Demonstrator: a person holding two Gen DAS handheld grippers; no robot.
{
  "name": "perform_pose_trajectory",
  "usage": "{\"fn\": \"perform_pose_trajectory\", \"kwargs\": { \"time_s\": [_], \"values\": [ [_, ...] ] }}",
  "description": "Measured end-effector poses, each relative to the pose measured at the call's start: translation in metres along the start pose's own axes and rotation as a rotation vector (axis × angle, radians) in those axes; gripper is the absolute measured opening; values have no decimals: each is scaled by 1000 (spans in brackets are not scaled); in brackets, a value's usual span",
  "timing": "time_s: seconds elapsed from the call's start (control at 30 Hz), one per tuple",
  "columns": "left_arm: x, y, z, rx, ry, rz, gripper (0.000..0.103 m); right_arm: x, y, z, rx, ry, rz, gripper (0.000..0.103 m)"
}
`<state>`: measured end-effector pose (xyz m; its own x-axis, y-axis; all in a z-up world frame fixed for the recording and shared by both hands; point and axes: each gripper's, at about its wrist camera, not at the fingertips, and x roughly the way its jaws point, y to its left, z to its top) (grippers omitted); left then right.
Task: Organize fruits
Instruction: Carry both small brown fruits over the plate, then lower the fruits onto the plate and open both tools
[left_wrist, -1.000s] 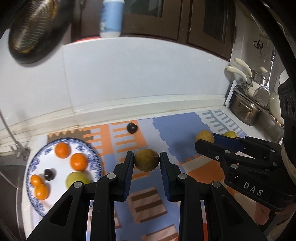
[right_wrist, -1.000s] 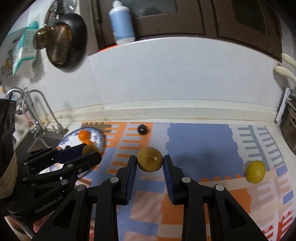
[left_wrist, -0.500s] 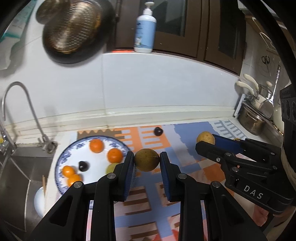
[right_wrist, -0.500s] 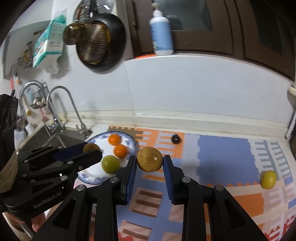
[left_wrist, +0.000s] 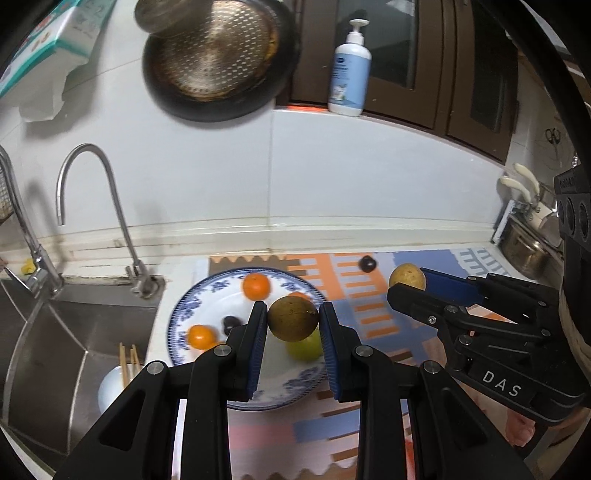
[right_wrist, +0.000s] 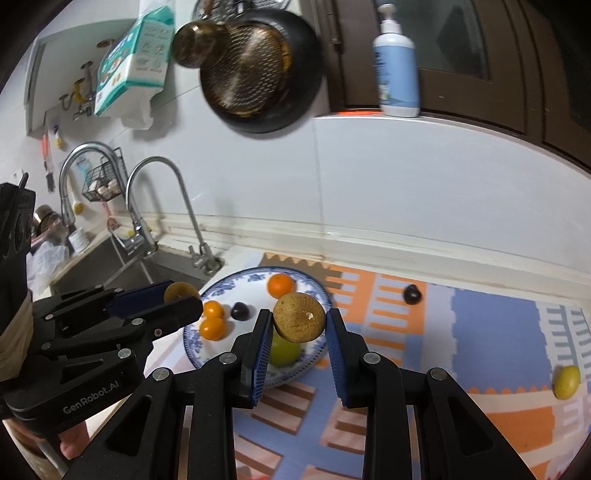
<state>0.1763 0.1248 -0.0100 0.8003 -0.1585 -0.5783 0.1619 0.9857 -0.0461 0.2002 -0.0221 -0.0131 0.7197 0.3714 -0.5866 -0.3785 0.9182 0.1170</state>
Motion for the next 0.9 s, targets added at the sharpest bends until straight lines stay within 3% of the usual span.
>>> {"fn": "perform_pose_trajectory", "kwargs": {
  "time_s": [0.5,0.9],
  "values": [
    [47,48,5,19,43,12,28,73,29,13,-55,108,52,30],
    [110,71,8,43,141,0,28,129,29,10,-64,216,44,30]
  ]
}}
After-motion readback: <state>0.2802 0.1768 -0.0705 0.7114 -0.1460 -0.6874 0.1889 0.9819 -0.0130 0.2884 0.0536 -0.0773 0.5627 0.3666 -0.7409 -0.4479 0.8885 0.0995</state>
